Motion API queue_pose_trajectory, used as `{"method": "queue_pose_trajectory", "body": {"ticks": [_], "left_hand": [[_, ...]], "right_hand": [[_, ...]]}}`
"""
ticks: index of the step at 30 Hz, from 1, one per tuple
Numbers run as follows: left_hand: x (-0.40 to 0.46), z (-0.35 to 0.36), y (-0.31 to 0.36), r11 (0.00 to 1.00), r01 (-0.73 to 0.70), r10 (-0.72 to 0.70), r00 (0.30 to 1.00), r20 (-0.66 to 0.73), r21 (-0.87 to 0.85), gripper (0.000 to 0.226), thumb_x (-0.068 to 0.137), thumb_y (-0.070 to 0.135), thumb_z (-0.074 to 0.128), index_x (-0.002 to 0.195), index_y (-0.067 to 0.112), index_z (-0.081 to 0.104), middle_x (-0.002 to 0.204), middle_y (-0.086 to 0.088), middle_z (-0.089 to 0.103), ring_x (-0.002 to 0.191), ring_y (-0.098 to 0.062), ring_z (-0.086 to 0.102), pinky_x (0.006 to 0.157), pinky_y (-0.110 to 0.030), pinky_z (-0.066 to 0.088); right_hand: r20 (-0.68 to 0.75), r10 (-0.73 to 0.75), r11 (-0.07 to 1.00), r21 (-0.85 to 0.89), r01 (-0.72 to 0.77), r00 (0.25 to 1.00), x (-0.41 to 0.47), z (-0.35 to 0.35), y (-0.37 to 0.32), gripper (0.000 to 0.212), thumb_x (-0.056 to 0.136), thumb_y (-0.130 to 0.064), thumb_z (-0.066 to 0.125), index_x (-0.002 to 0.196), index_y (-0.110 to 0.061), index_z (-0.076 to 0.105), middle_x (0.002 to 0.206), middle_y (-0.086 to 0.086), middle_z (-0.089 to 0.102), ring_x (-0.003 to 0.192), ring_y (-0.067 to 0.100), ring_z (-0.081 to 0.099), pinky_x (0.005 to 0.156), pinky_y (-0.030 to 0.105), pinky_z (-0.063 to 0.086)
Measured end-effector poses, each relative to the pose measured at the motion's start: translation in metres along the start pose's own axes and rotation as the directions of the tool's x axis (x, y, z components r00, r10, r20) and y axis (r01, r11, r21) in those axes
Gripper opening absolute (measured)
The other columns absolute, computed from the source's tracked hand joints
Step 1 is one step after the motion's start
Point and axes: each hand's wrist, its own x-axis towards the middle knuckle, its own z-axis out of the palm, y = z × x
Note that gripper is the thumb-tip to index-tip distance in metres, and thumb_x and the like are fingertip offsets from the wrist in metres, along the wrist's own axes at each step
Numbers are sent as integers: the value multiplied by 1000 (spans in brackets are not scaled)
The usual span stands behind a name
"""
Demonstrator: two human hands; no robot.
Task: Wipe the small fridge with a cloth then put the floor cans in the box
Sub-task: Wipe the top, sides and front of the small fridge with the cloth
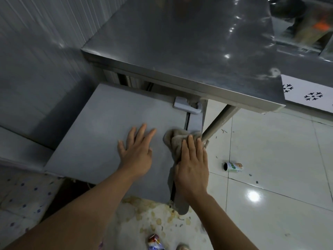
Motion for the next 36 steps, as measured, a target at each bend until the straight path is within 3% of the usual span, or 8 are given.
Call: {"method": "queue_pose_trajectory", "body": {"ticks": [4, 10, 14, 17, 20, 24, 29, 36], "left_hand": [[2, 2, -1, 1000, 1, -2, 1000, -15, -11, 64, 93, 15, 37, 140, 48, 9, 153, 23, -11, 142, -11, -14, 108, -60, -2], [4, -2, 3, 993, 33, -33, 999, 3, -113, 70, 91, 12, 41, 146, 34, 4, 156, 20, -5, 143, -10, -12, 111, -55, -7], [-7, -16, -10, 973, -5, 14, 999, 39, -231, 72, 89, 1, 41, 147, 30, 10, 158, 11, 2, 144, -7, -5, 114, -45, -6], [-29, -17, -24, 991, -48, 40, 997, -65, -126, 68, 88, 5, 43, 146, 27, 16, 157, 11, 8, 143, -6, 4, 113, -48, 8], [-43, -10, -35, 994, -71, 70, 997, -12, -87, 69, 88, 8, 41, 145, 33, 12, 155, 20, -2, 141, 0, -7, 112, -54, 2], [-41, -9, -40, 987, -77, 82, 996, 32, -141, 69, 89, 6, 40, 144, 36, 12, 154, 25, -6, 139, 2, -11, 111, -55, -7], [-43, -20, -40, 978, -106, 117, 992, 53, -180, 71, 86, -2, 41, 146, 28, 17, 157, 15, -2, 143, -4, -7, 113, -52, -5], [-75, -14, -48, 986, -159, 159, 987, -3, -43, 63, 93, 12, 40, 148, 23, 13, 158, 8, -3, 145, -11, -6, 115, -41, 4]], "right_hand": [[46, -50, 999, -19, 51, 998, 80, -3, 16, 63, 92, -33, 26, 150, -13, 14, 159, 7, 5, 146, 23, -4, 119, 39, -1], [70, -213, 976, -35, 215, 975, 72, 1, 18, 64, 87, -36, 28, 149, -28, 16, 159, 0, 9, 146, 25, -1, 115, 39, -5], [90, -350, 936, -3, 351, 933, 2, 0, 7, 59, 86, -36, 27, 145, -28, 31, 155, 0, 26, 145, 28, 14, 116, 44, 10], [114, -392, 918, -6, 395, 913, 1, -2, 7, 52, 93, -40, 27, 142, -26, 38, 152, -1, 32, 144, 29, 18, 116, 45, 14], [107, -319, 946, -19, 323, 942, 56, 1, 2, 51, 97, -39, 29, 147, -28, 27, 157, -2, 19, 146, 24, 5, 117, 42, 3], [50, -180, 984, -5, 181, 982, 90, 8, -14, 49, 98, -34, 32, 146, -27, 28, 158, -1, 17, 146, 25, 4, 117, 42, 3], [6, -253, 965, 79, 252, 967, -15, 7, -27, 53, 92, -38, 25, 138, -24, 46, 150, 0, 37, 143, 29, 22, 115, 47, 18], [-28, -298, 954, 27, 299, 954, -99, 20, -32, 48, 90, -18, 55, 137, -23, 47, 149, 1, 38, 141, 29, 26, 113, 49, 26]]}}
